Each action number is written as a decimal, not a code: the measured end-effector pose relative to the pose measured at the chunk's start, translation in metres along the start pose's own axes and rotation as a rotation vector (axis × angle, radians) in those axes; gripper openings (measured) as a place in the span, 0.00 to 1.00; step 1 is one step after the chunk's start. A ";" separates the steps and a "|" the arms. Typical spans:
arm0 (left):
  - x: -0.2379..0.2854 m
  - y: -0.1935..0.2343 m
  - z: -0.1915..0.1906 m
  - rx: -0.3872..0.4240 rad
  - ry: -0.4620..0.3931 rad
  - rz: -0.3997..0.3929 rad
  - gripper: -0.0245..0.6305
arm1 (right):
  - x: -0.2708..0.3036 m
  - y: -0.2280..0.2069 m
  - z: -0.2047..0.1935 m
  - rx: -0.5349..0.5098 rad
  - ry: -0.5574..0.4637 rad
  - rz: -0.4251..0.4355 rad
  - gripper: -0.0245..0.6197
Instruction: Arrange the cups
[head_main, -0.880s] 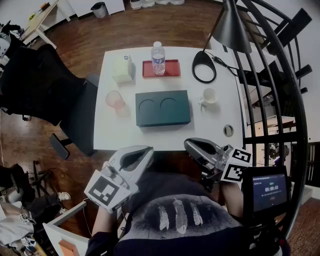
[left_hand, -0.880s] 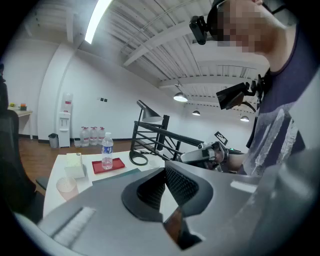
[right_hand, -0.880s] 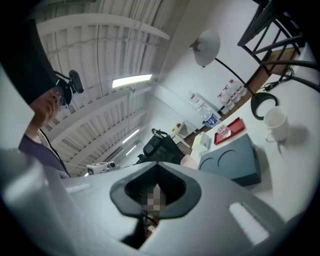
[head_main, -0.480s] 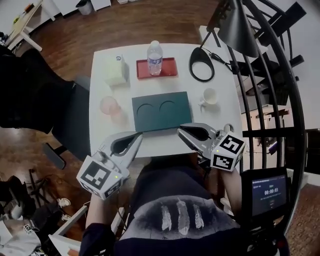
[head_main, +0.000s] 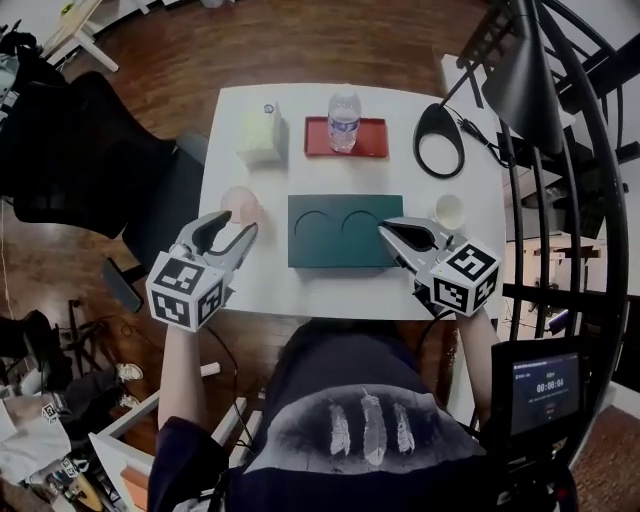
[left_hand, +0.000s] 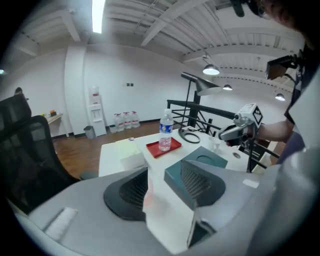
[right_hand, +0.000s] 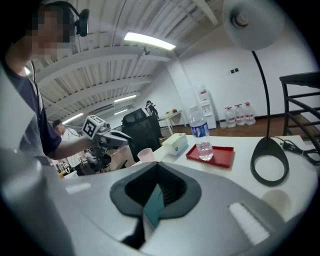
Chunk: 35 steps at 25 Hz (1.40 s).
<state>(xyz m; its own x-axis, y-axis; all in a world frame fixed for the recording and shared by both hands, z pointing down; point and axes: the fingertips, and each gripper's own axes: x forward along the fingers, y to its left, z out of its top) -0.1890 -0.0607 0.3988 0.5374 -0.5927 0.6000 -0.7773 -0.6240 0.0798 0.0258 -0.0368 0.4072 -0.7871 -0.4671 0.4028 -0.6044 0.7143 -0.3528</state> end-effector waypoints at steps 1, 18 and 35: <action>0.002 0.015 -0.004 -0.001 0.025 0.033 0.38 | 0.004 -0.002 0.000 0.001 0.004 0.007 0.04; 0.083 0.105 -0.080 0.058 0.416 0.053 0.49 | 0.033 -0.010 -0.013 -0.011 0.084 0.020 0.04; 0.102 0.118 -0.093 0.241 0.564 0.075 0.10 | 0.030 -0.019 -0.012 0.004 0.087 -0.028 0.04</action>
<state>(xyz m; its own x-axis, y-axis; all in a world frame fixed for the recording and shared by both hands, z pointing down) -0.2565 -0.1477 0.5438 0.1770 -0.3195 0.9309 -0.6752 -0.7276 -0.1213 0.0148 -0.0584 0.4364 -0.7565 -0.4398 0.4841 -0.6266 0.6994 -0.3438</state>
